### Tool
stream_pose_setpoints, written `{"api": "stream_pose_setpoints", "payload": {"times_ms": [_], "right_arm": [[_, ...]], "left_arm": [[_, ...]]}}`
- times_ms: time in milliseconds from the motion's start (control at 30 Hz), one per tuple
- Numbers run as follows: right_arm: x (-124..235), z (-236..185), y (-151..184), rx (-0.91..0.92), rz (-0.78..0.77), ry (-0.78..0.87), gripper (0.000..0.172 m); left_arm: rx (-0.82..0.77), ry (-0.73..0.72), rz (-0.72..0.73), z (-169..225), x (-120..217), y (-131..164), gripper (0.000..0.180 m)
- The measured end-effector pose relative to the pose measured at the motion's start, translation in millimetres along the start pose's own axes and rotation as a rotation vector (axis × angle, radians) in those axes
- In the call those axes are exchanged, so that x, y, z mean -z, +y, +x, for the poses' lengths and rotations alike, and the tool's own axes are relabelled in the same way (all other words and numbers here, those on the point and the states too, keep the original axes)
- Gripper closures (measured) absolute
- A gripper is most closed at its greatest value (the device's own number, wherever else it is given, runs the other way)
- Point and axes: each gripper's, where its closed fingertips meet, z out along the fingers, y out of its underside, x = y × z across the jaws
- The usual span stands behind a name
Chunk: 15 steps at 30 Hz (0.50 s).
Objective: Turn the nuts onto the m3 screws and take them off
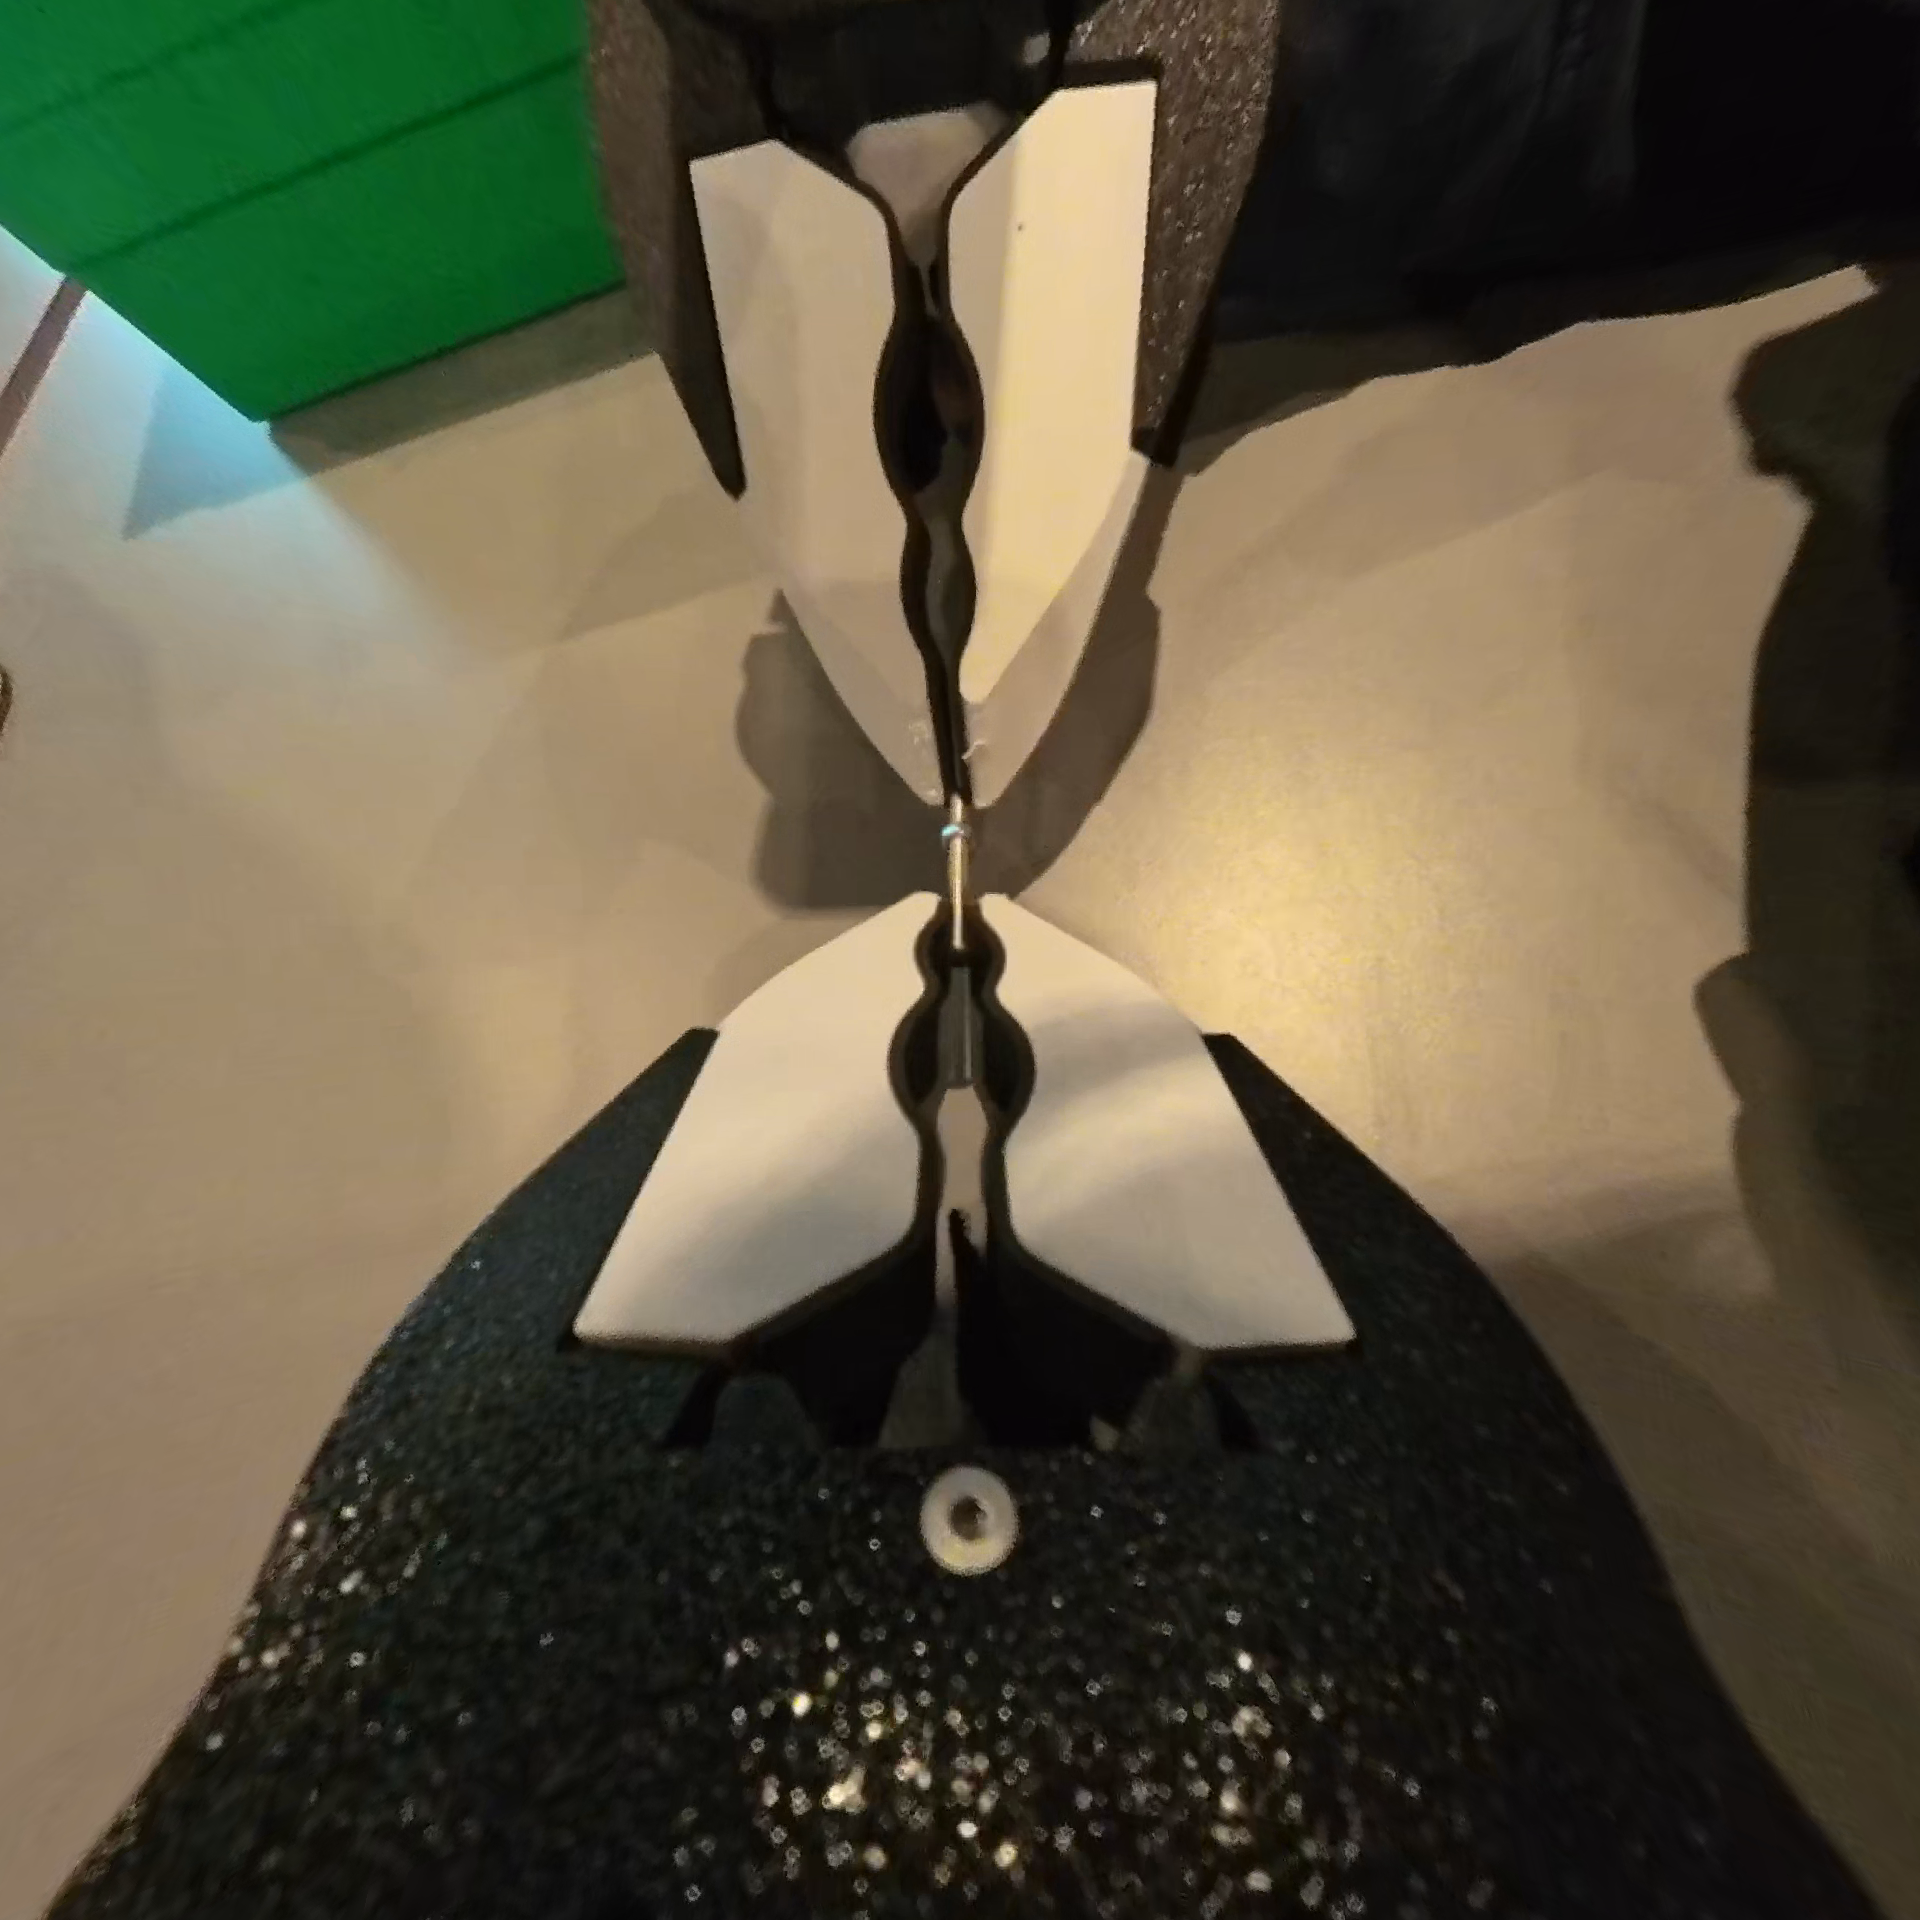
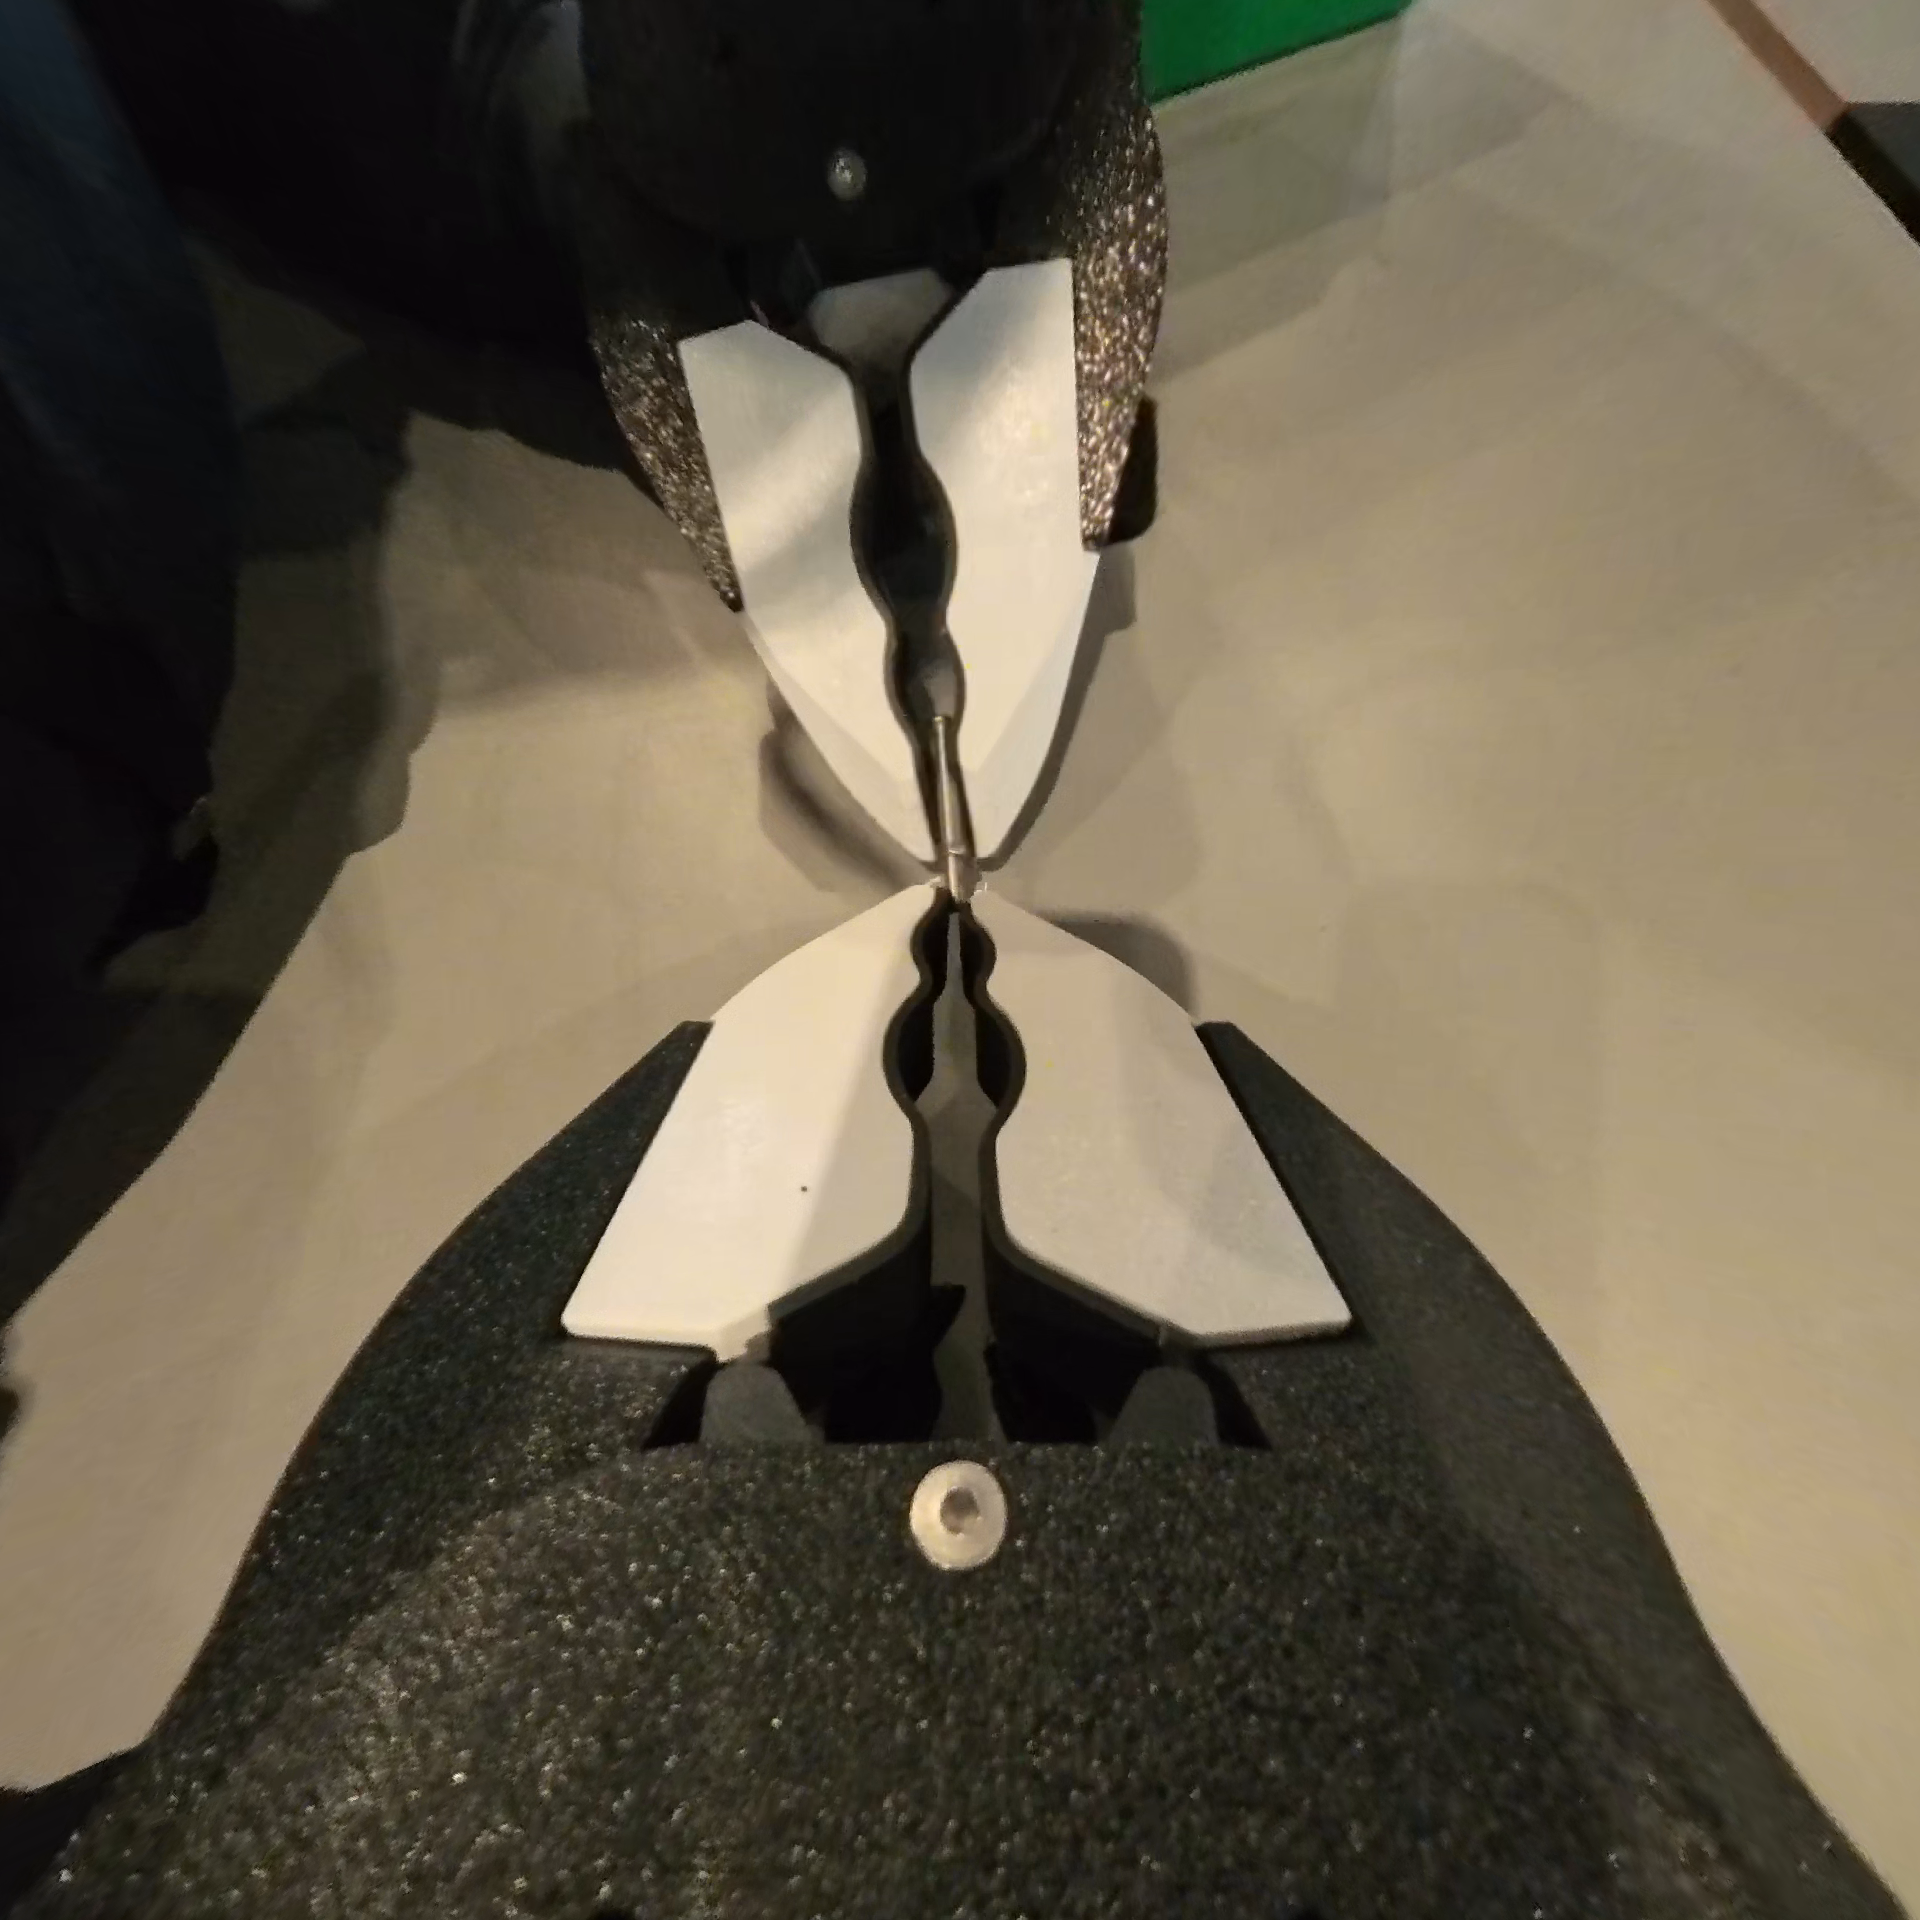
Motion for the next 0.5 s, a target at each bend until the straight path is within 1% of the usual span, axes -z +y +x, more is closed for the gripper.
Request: {"api": "stream_pose_setpoints", "payload": {"times_ms": [67,100,233,367,467,500], "right_arm": [[0,3,3,0.001,-0.026,0.023,0.17],[0,4,6,0.001,-0.044,0.036,0.17],[0,7,7,-0.002,-0.068,0.062,0.17],[1,7,6,0.008,-0.08,0.076,0.17],[0,6,5,0.012,-0.078,0.069,0.17],[0,6,5,0.012,-0.076,0.071,0.17]], "left_arm": [[0.017,-0.024,-0.018,-3,-1,1,0.165],[0.014,-0.053,-0.035,-6,-1,2,0.162],[-0.065,-0.182,-0.101,-16,2,3,0.164],[-0.113,-0.198,-0.177,-14,-4,10,0.167],[-0.126,-0.197,-0.188,-14,-5,11,0.176],[-0.125,-0.2,-0.185,-14,-5,11,0.176]]}}
